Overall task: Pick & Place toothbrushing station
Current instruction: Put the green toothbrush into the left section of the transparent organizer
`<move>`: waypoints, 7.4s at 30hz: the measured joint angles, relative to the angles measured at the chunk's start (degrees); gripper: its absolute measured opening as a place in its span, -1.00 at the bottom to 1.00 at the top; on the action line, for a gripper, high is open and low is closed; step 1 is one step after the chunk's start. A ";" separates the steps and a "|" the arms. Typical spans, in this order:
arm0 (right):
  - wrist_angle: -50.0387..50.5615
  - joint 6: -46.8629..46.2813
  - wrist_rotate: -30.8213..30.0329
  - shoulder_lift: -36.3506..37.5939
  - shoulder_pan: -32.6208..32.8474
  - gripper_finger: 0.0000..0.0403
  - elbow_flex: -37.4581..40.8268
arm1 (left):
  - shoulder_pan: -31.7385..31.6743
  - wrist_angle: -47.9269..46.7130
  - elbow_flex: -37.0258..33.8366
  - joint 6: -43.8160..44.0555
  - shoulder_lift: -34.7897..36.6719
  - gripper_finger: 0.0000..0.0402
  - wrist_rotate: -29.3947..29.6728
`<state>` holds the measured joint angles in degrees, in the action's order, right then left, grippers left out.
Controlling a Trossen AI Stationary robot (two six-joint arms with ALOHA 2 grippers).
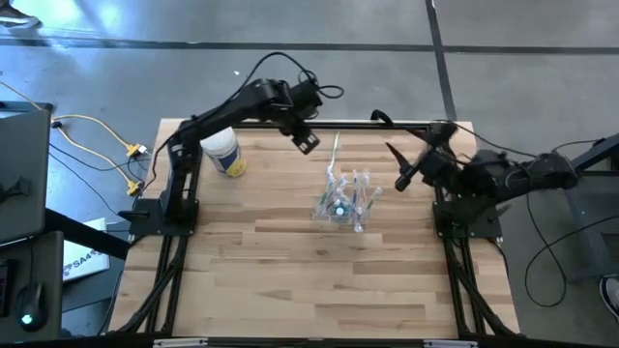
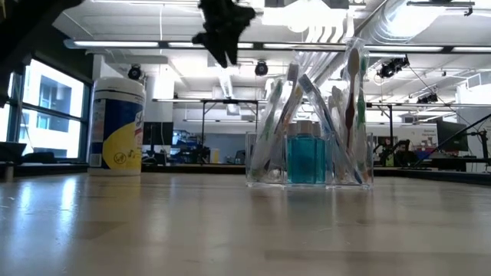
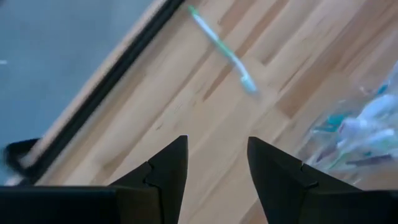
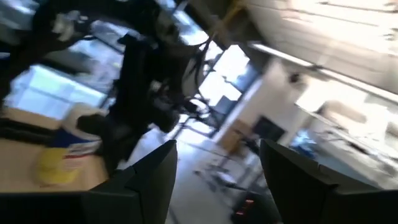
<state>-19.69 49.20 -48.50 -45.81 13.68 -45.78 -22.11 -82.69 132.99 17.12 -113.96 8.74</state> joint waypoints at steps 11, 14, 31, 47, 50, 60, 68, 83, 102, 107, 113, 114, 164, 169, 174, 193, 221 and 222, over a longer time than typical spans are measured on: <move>29.40 -10.21 33.70 -10.90 -31.11 0.11 -19.98 | 4.74 -7.37 -0.02 2.88 6.98 -0.18 4.03; 38.56 -10.40 43.77 -15.94 -40.96 0.11 -25.77 | 6.25 -7.36 -0.04 3.25 7.71 -0.18 3.83; 52.25 17.04 63.94 -46.51 -60.22 0.11 -35.69 | 14.47 -7.31 -7.50 10.16 15.20 -0.18 10.96; 53.88 25.72 60.62 -55.27 -54.15 0.11 -35.71 | 14.27 16.96 -47.33 13.63 41.00 -0.18 12.57; 53.23 25.89 60.60 -57.05 -52.51 0.11 -35.75 | 14.26 25.10 -54.36 8.86 45.42 -0.18 11.56; 50.82 27.18 54.27 -65.09 -47.50 0.11 -35.71 | 14.23 41.30 -67.11 0.82 49.16 -0.18 5.96; 50.28 25.74 51.75 -65.94 -46.23 0.11 -35.71 | 14.23 42.10 -71.13 0.68 50.20 -0.18 4.82; 50.81 23.93 49.17 -69.76 -45.38 0.11 -35.73 | 14.23 45.69 -78.95 0.66 56.95 -0.18 5.63; 52.46 21.10 49.39 -70.02 -44.75 0.11 -35.73 | 14.23 45.29 -80.35 -0.28 57.01 -0.18 3.55; 51.32 21.07 47.96 -72.28 -44.40 0.11 -35.74 | 14.23 45.13 -80.35 -0.37 57.01 -0.18 3.52; 54.08 18.73 47.29 -75.72 -44.24 0.11 -39.38 | 14.23 44.99 -80.35 -0.38 57.01 -0.18 3.09; 55.22 18.16 47.27 -76.31 -44.27 0.11 -40.45 | 14.23 44.98 -80.35 -0.47 57.01 -0.18 3.07; 66.14 -2.97 34.64 -52.99 -38.73 -0.90 -42.88 | 14.25 45.16 -80.28 1.39 56.64 -0.18 2.04; 66.84 -6.38 32.34 -42.95 -36.34 -0.90 -42.94 | 14.25 45.23 -80.24 2.67 55.92 -0.18 -0.42; 69.01 -12.05 37.62 -34.08 -33.43 -0.90 -42.99 | 14.25 49.63 -80.39 0.68 54.95 -0.18 -0.32; 52.40 -24.16 64.62 -27.77 -17.33 -0.90 -35.91 | 15.59 94.30 -80.31 -26.26 43.60 -0.18 -17.16; 35.59 -25.39 52.86 -30.45 -4.40 -0.90 -36.06 | 23.26 123.61 -79.24 -35.91 33.31 -0.18 -16.71; 35.67 -25.39 52.87 -30.48 -4.40 -0.90 -36.04 | 23.26 123.49 -78.94 -35.13 33.16 -0.18 -16.72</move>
<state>15.98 23.81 4.37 -76.29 9.28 -81.82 1.15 40.79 54.05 -18.01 -80.80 -7.98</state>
